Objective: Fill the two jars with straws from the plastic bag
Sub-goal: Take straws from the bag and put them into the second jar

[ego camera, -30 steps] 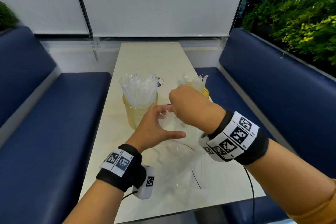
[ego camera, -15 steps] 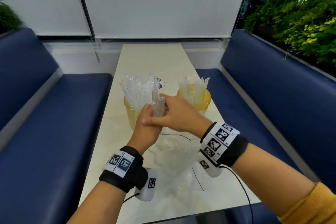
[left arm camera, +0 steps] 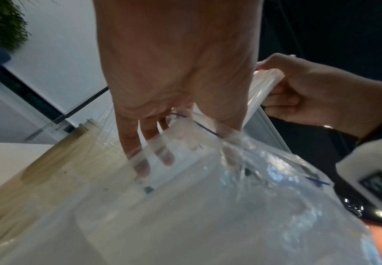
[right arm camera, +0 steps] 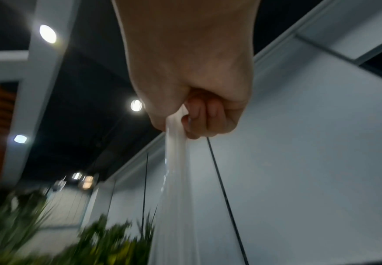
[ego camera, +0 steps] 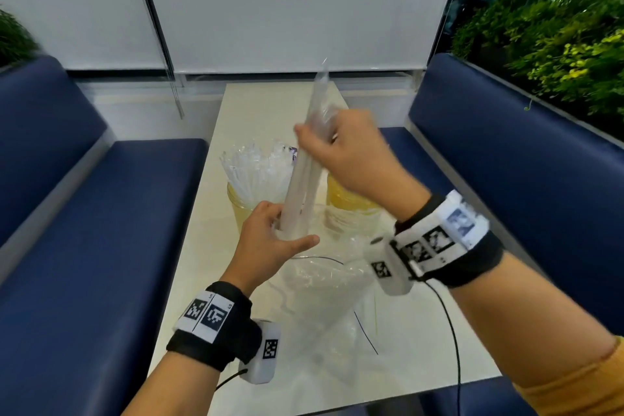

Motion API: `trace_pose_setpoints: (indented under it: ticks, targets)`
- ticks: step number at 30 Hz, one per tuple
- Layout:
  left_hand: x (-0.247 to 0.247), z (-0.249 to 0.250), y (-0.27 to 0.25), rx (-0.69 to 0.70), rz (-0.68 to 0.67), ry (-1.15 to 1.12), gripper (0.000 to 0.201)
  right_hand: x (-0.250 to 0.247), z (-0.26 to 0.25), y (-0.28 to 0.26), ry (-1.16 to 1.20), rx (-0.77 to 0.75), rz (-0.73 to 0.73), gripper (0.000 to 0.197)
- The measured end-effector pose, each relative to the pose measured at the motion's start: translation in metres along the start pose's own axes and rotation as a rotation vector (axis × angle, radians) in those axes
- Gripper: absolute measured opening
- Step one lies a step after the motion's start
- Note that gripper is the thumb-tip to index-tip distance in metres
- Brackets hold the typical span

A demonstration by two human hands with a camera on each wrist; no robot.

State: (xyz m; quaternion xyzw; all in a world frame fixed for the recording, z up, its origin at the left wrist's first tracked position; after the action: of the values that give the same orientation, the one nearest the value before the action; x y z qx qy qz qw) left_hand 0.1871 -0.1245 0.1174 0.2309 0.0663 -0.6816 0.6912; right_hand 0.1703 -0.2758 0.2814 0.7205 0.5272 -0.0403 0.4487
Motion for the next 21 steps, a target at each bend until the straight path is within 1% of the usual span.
trace_pose_setpoints:
  ticks: [2, 4, 6, 8, 10, 12, 15, 19, 21]
  targets:
    - [-0.003, 0.001, 0.0, 0.015, -0.005, -0.012, 0.049, -0.033, -0.001, 0.025, 0.061, 0.003, 0.1, 0.051]
    - [-0.006, 0.002, 0.001, 0.025, 0.008, -0.006, 0.049, -0.062, 0.005, 0.049, 0.073, -0.022, 0.214, 0.05]
    - [-0.007, 0.003, 0.003, 0.026, 0.023, 0.0, 0.048, -0.08, 0.021, 0.07, 0.018, -0.045, 0.323, 0.052]
    - [-0.008, 0.003, 0.004, 0.024, 0.032, -0.001, 0.046, -0.082, 0.045, 0.083, -0.107, -0.025, 0.362, 0.045]
    - [-0.009, 0.003, 0.006, 0.033, 0.025, 0.001, 0.044, -0.069, 0.075, 0.089, -0.24, 0.033, 0.323, 0.04]
    - [-0.009, 0.004, 0.006, 0.045, 0.015, 0.008, 0.043, -0.047, 0.105, 0.086, -0.327, 0.098, 0.243, 0.039]
    - [-0.011, 0.005, 0.007, 0.042, 0.016, 0.019, 0.042, -0.011, 0.147, 0.069, -0.37, 0.215, 0.11, 0.042]
    - [-0.017, 0.002, 0.008, 0.033, 0.022, 0.032, 0.042, 0.019, 0.186, 0.038, -0.46, 0.334, 0.011, 0.039]
    - [-0.02, 0.0, 0.007, 0.025, 0.025, 0.029, 0.042, 0.027, 0.198, 0.022, -0.458, 0.379, -0.044, 0.043]
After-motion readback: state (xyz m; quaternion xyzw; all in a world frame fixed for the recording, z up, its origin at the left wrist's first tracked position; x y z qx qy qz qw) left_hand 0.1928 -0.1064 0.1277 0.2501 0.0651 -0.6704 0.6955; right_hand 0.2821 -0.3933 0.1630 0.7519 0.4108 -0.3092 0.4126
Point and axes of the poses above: each hand's wrist, its own y-axis towards the middle knuckle, its own x-axis out of the palm, z = x × y, the point moved 4 cm from there along y, towards the middle knuckle, and after that the axes turned 10 degrees about z, right-handed, at the moved point
